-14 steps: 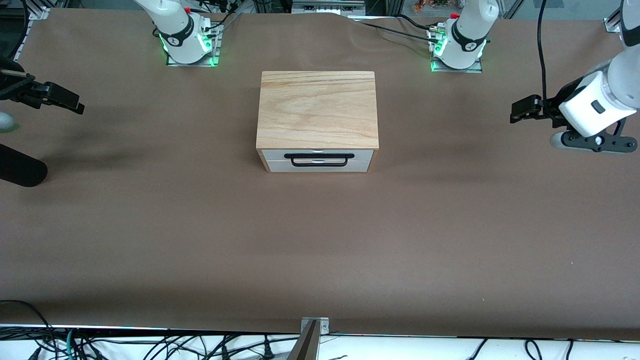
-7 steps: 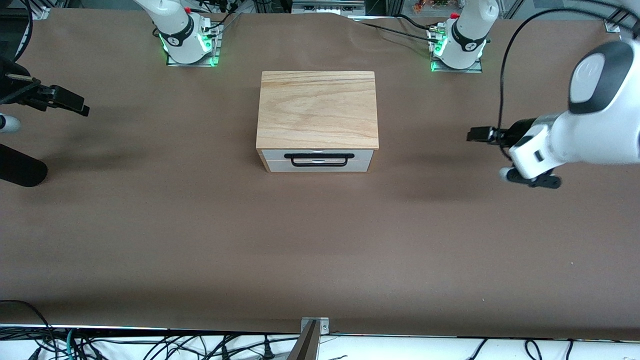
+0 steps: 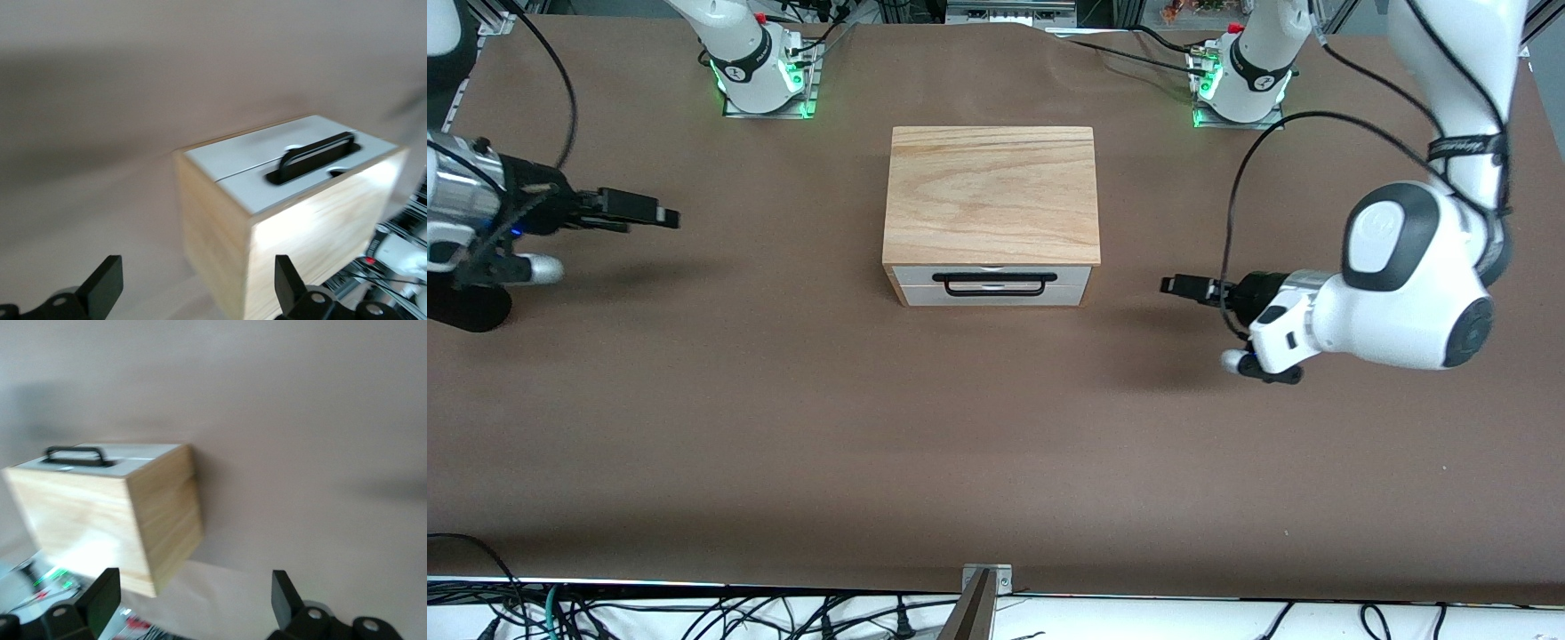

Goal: Pull top drawer with both arms simultaneously
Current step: 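Move the left gripper and the right gripper toward the black drawer handle, then close the left gripper and the right gripper on the black handle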

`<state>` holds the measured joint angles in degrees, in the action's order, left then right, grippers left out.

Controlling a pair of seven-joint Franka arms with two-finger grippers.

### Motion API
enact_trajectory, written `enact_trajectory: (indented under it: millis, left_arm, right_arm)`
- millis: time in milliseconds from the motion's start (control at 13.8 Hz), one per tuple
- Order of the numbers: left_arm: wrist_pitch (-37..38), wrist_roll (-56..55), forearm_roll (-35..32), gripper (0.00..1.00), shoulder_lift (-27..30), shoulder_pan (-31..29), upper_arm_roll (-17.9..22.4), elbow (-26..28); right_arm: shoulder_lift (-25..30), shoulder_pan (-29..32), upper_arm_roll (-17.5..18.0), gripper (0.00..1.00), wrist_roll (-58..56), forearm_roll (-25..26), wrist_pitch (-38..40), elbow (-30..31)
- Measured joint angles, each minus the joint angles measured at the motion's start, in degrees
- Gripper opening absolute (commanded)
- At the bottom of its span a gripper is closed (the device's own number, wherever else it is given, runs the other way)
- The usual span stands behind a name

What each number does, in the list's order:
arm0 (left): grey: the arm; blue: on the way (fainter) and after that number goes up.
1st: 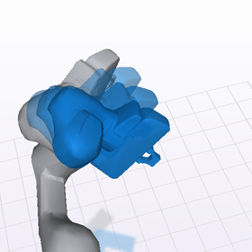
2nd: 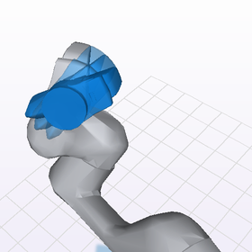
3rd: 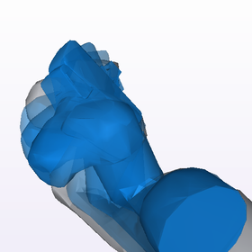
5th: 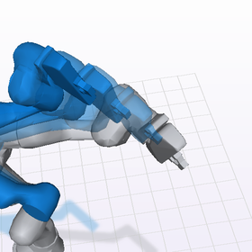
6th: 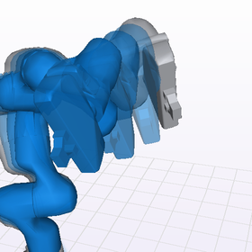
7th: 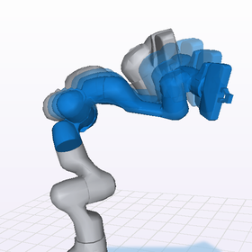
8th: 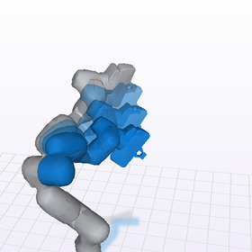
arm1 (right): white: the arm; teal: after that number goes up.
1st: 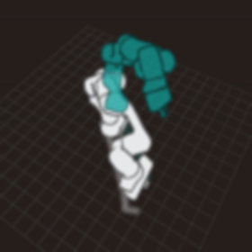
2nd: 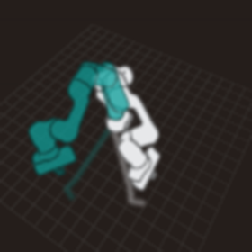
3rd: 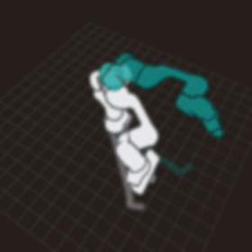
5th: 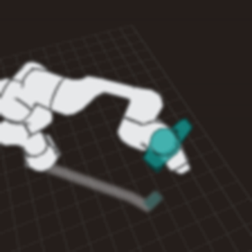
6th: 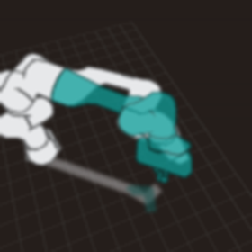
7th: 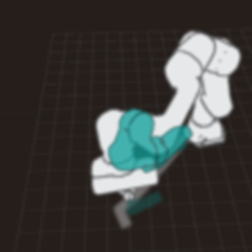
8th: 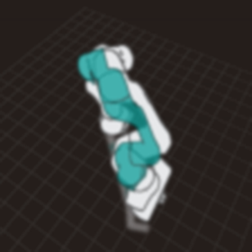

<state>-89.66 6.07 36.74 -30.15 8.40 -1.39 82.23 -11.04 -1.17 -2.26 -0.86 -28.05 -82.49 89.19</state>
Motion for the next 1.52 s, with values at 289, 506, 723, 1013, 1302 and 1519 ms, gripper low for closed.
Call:
enact_trajectory:
  millis: [289,506,723,1013,1302,1519]
  left_arm:
    - [-6.05,18.32,15.03,1.00,-7.19,-0.35,0.04,3.09]
    - [-11.34,28.39,26.50,1.00,-8.63,-0.09,-0.06,9.96]
    - [-13.20,33.44,34.19,1.00,-8.62,1.02,-0.16,13.52]
    - [-13.71,39.21,42.51,1.00,-8.66,3.44,-0.87,17.18]
    - [-14.37,43.89,47.02,1.00,-9.52,4.59,-2.51,19.66]
    - [-17.19,45.57,49.07,0.93,-10.38,4.73,-4.87,19.92]
  right_arm:
    - [-8.53,0.10,-0.12,1.00,-6.15,-16.52,-0.67,0.01]
    - [-15.11,-0.64,0.02,1.00,-10.84,-25.32,-0.98,0.39]
    - [-18.19,-4.07,1.62,1.00,-20.49,-32.73,-10.50,5.15]
    - [-18.45,-5.62,8.41,1.00,-36.43,-52.23,-26.03,16.32]
    - [-18.44,-5.87,16.33,1.00,-51.83,-68.76,-37.31,24.26]
    - [-19.00,-6.90,17.19,1.00,-61.33,-76.24,-38.33,26.65]
